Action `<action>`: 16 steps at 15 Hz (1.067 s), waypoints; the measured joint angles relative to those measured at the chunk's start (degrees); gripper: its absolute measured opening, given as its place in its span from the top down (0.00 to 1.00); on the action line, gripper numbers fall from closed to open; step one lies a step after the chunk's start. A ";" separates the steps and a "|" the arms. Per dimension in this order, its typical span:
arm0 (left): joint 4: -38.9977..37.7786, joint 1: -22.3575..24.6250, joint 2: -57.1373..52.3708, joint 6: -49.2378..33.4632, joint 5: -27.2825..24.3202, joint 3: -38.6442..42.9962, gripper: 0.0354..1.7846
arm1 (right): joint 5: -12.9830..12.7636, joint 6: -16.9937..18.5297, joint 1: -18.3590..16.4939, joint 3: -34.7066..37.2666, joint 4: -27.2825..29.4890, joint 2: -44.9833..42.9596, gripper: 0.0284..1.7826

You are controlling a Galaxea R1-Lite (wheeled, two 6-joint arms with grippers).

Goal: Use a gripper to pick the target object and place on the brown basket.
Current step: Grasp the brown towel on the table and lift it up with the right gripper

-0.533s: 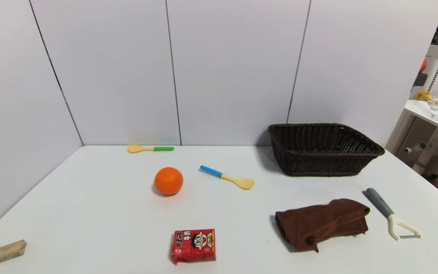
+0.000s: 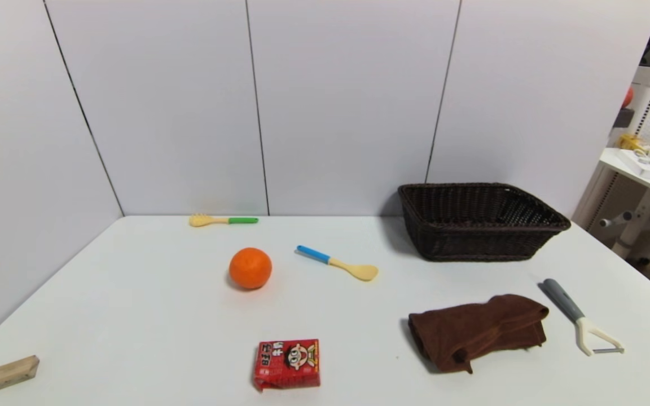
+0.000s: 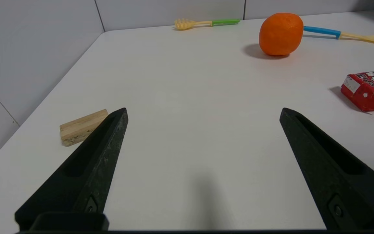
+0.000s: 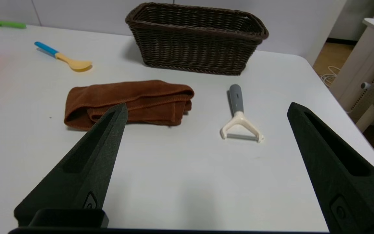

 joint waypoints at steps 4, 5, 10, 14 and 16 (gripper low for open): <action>0.00 0.00 0.02 -0.02 -0.02 0.00 0.06 | 3.24 -8.77 3.64 -15.42 0.60 22.58 0.05; 0.00 0.00 0.02 0.00 -0.02 0.00 0.06 | 5.14 -11.50 4.61 -19.21 0.74 28.15 0.05; 0.00 0.00 0.02 0.00 -0.05 0.00 0.06 | 17.30 -30.99 7.20 -39.29 13.47 53.18 0.05; 0.02 0.00 0.02 -0.02 0.00 0.00 0.06 | 19.68 -51.58 6.12 -48.04 30.70 66.95 0.05; 0.00 0.00 0.02 0.00 0.00 0.00 0.06 | 19.81 -62.43 4.17 -49.24 33.60 72.11 0.05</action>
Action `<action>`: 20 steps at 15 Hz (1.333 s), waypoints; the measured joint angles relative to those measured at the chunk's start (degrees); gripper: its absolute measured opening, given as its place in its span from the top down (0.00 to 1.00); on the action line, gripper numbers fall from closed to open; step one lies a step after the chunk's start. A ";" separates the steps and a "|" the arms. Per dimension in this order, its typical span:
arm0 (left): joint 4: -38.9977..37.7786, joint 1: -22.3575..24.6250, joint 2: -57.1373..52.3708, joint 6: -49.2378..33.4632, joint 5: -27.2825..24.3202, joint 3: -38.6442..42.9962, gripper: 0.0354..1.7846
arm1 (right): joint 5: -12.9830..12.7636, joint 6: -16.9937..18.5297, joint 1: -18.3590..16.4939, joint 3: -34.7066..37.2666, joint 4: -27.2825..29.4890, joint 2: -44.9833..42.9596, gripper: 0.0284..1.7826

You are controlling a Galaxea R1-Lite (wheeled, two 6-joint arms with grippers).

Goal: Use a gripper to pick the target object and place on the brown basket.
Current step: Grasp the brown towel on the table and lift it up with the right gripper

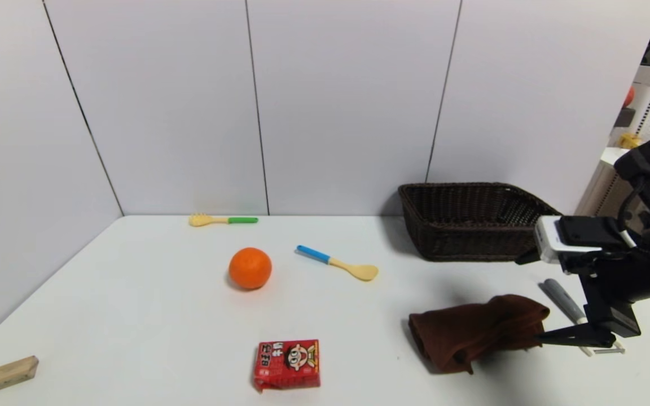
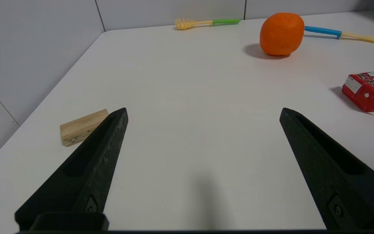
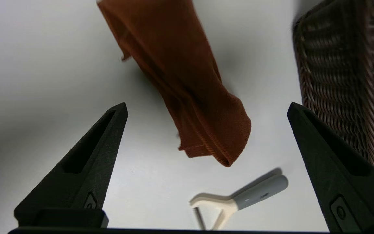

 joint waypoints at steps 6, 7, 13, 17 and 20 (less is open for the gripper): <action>0.02 0.00 0.00 0.00 -0.02 0.00 0.06 | 0.20 -8.11 -0.02 -0.61 0.38 10.15 0.05; 0.02 0.00 0.00 0.00 -0.02 0.00 0.06 | 0.20 -8.63 0.13 -0.61 0.41 11.22 0.05; 0.00 0.00 0.00 -0.02 -0.02 0.00 0.06 | -0.09 -8.89 1.88 -0.90 0.52 16.13 0.05; 0.02 0.00 0.00 0.00 -0.05 0.00 0.06 | -0.55 -8.75 2.18 -2.54 0.52 19.13 0.18; 0.02 0.00 0.00 -0.02 -0.02 0.00 0.06 | -2.65 -8.58 2.18 -3.25 0.46 20.93 0.43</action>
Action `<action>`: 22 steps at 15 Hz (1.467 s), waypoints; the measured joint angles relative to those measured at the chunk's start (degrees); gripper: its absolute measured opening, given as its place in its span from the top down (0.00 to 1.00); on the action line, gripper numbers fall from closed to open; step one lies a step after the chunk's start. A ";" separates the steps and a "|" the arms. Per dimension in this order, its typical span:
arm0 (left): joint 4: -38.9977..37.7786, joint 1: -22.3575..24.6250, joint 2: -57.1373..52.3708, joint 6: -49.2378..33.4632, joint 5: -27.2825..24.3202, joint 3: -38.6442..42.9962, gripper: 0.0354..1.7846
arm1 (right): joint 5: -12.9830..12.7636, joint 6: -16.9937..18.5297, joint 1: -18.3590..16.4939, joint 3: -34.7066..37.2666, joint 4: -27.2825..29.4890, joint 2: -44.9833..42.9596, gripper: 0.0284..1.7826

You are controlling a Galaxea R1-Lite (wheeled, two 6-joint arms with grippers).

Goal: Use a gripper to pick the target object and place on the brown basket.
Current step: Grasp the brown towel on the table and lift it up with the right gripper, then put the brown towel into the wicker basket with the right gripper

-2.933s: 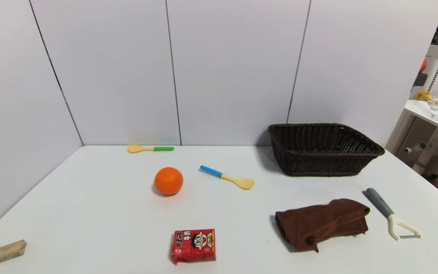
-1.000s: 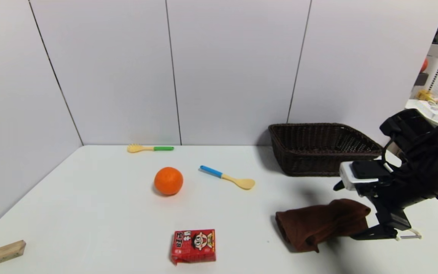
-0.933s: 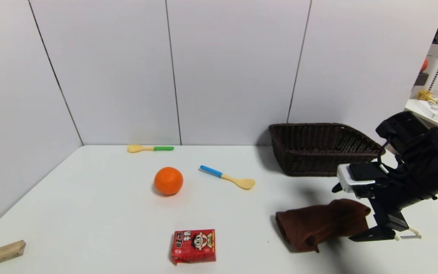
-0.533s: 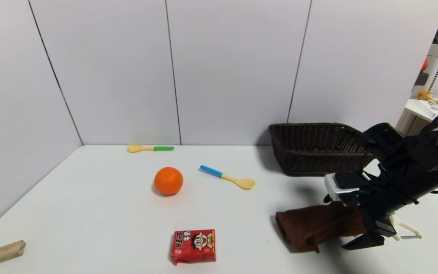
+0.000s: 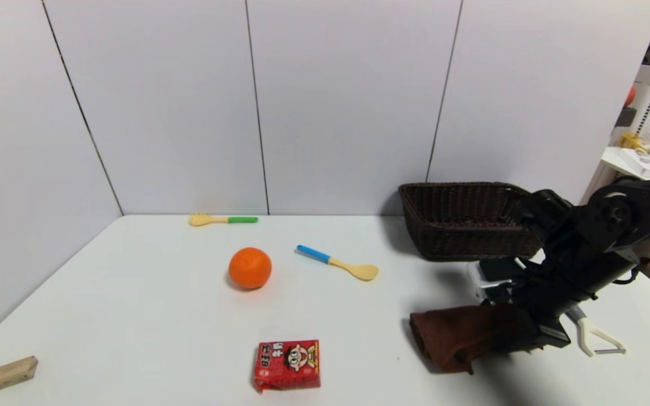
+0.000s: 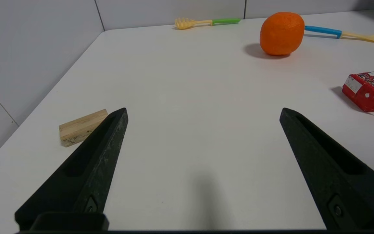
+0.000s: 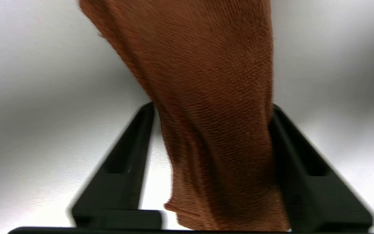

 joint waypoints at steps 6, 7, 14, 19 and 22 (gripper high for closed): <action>0.00 0.00 0.00 0.02 0.00 0.00 0.06 | -0.72 0.63 -0.41 -0.55 -0.02 2.26 0.89; -0.02 0.00 0.00 0.02 0.00 0.00 0.06 | -0.77 0.99 -0.45 -0.96 0.28 2.00 0.89; 0.00 0.00 0.00 0.02 0.02 0.00 0.06 | -0.49 7.50 -0.94 -14.71 0.37 -2.65 0.89; 0.00 0.00 0.00 0.02 0.02 0.00 0.06 | -0.09 11.08 -4.86 -35.55 -0.05 -0.91 0.89; -0.02 0.00 -0.02 0.02 0.00 0.00 0.06 | 0.39 11.36 -9.67 -43.57 -2.78 4.88 0.89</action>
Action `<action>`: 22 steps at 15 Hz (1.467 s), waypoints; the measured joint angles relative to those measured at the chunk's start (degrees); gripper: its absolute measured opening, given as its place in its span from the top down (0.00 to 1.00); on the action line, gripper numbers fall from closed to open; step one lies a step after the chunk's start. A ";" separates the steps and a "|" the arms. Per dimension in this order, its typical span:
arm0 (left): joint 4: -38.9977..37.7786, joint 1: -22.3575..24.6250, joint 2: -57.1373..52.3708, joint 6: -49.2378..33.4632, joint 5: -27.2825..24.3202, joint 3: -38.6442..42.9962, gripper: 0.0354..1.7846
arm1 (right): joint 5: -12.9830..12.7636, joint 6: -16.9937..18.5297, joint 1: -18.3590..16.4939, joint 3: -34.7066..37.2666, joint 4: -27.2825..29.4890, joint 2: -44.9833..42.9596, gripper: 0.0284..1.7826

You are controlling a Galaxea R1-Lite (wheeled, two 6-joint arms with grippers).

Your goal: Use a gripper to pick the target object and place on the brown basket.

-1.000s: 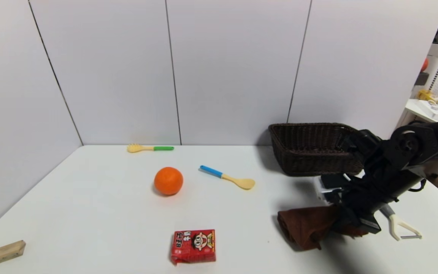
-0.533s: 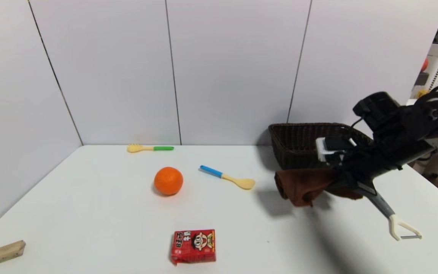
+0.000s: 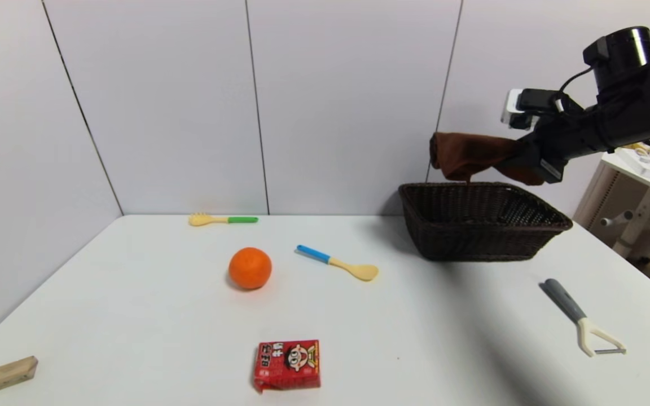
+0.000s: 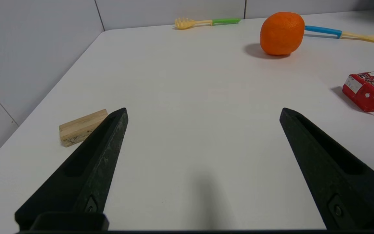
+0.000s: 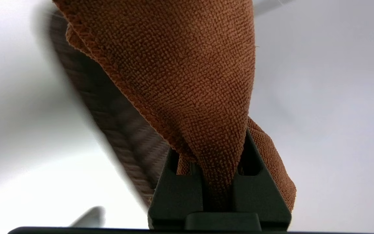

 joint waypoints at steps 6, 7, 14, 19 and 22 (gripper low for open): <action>0.02 0.00 0.02 -0.02 0.00 0.00 0.06 | 0.44 0.57 -4.74 -1.91 -7.80 8.22 0.68; 0.02 0.00 0.02 -0.02 0.00 0.00 0.06 | 0.61 1.01 -4.94 -1.91 -7.86 8.63 0.60; 0.02 0.00 0.02 0.00 0.00 0.00 0.06 | 1.18 8.46 -4.96 -1.79 -7.63 8.55 0.27; 0.02 0.00 0.02 0.00 0.00 0.00 0.06 | 0.88 21.49 -5.29 7.94 -7.39 -0.09 0.16; 0.02 0.00 0.02 -0.02 0.02 0.00 0.06 | -0.13 33.44 -6.14 22.37 -7.50 -12.79 0.12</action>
